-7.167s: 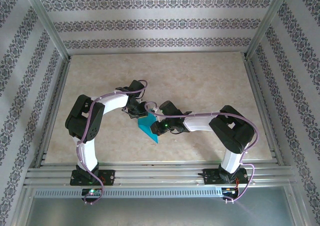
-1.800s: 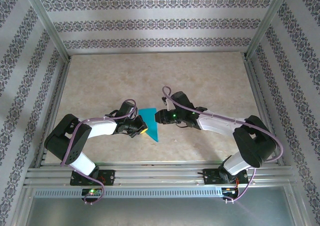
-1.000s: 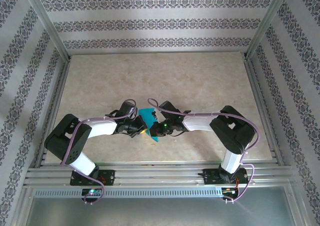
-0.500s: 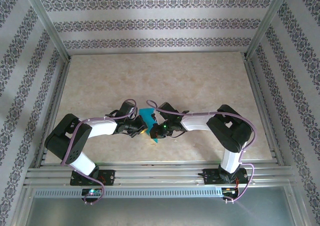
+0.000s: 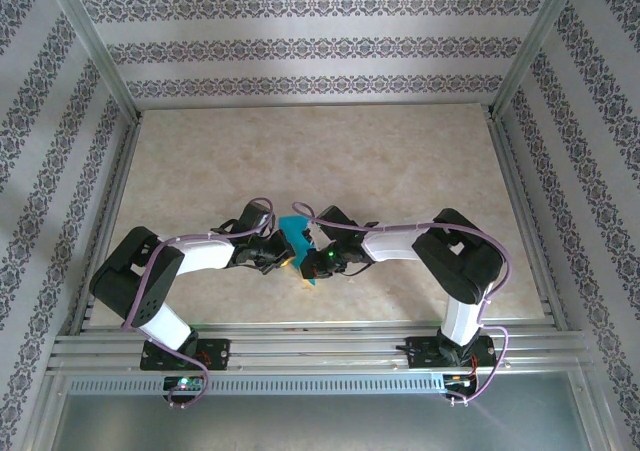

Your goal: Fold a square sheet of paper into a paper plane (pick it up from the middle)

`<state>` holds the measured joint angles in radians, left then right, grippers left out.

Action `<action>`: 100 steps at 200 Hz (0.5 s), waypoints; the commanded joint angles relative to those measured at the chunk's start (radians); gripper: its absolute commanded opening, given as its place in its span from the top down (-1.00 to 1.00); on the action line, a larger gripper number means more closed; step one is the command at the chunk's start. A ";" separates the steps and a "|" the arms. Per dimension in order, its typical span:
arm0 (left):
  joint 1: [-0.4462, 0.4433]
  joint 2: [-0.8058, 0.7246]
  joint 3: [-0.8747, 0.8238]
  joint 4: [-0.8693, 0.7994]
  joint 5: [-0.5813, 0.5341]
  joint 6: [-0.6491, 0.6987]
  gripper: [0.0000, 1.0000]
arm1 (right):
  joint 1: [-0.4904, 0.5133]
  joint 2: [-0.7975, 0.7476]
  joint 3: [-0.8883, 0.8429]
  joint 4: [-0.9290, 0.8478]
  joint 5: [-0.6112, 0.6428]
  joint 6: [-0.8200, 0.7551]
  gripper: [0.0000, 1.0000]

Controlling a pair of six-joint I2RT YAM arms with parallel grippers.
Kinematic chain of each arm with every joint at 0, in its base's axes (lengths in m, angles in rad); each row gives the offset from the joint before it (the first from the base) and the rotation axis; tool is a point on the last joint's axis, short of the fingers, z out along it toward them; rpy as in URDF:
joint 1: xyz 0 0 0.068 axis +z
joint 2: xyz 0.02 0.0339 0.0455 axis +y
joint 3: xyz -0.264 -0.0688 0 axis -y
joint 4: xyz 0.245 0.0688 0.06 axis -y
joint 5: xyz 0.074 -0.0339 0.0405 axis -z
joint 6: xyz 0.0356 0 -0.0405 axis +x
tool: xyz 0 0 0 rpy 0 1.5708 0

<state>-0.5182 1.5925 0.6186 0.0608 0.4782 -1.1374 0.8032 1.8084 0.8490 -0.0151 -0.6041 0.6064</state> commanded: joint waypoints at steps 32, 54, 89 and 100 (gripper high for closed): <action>-0.014 0.072 -0.042 -0.173 -0.113 0.003 0.95 | 0.023 -0.048 -0.079 -0.062 -0.048 -0.032 0.94; -0.014 0.071 -0.039 -0.173 -0.112 0.006 0.95 | 0.027 -0.065 -0.105 -0.060 -0.050 -0.034 0.94; -0.015 0.072 -0.029 -0.142 -0.091 0.025 0.95 | 0.002 -0.156 -0.143 -0.018 -0.030 -0.034 0.92; -0.015 0.071 -0.016 -0.128 -0.081 0.035 0.95 | -0.018 -0.200 -0.143 0.000 -0.006 -0.035 0.92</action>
<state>-0.5182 1.5951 0.6235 0.0605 0.4793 -1.1339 0.8078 1.6943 0.7216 -0.0200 -0.6220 0.5949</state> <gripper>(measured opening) 0.056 0.051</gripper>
